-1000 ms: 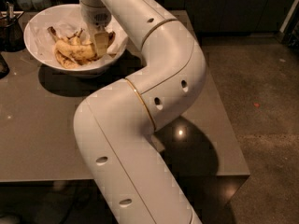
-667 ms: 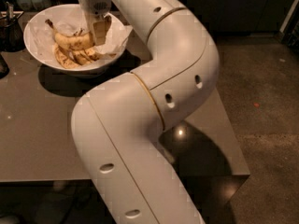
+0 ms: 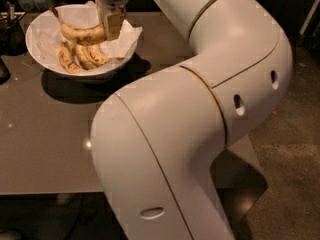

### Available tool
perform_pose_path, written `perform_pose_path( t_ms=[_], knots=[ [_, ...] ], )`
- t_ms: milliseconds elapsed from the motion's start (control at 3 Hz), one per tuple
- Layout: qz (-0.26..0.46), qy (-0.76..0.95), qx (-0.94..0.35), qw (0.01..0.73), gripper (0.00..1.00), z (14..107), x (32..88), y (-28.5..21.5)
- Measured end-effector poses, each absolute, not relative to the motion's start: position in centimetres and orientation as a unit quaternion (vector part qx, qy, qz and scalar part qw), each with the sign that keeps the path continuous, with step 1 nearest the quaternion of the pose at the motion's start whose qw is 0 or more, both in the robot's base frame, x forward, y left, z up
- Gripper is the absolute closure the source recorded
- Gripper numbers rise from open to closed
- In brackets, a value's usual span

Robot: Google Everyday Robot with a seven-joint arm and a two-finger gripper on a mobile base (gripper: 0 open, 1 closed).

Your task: Pick banana from white bowl

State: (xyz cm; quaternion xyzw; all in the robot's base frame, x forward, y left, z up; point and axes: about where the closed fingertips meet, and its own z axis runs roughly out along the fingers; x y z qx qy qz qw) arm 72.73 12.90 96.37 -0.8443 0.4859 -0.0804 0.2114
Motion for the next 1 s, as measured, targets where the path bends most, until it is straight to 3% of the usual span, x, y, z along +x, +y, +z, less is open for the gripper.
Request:
perform_pose_path(
  t_ms=[333,667,1000],
  knots=[
    [-0.056,0.486,-0.846,0.213,1.00,96.3,71.4,13.6],
    [-0.033,0.494,-0.840,0.222,1.00,98.6,66.2,13.0],
    [-0.032,0.494,-0.840,0.223,1.00,98.7,65.8,12.6]
  ],
)
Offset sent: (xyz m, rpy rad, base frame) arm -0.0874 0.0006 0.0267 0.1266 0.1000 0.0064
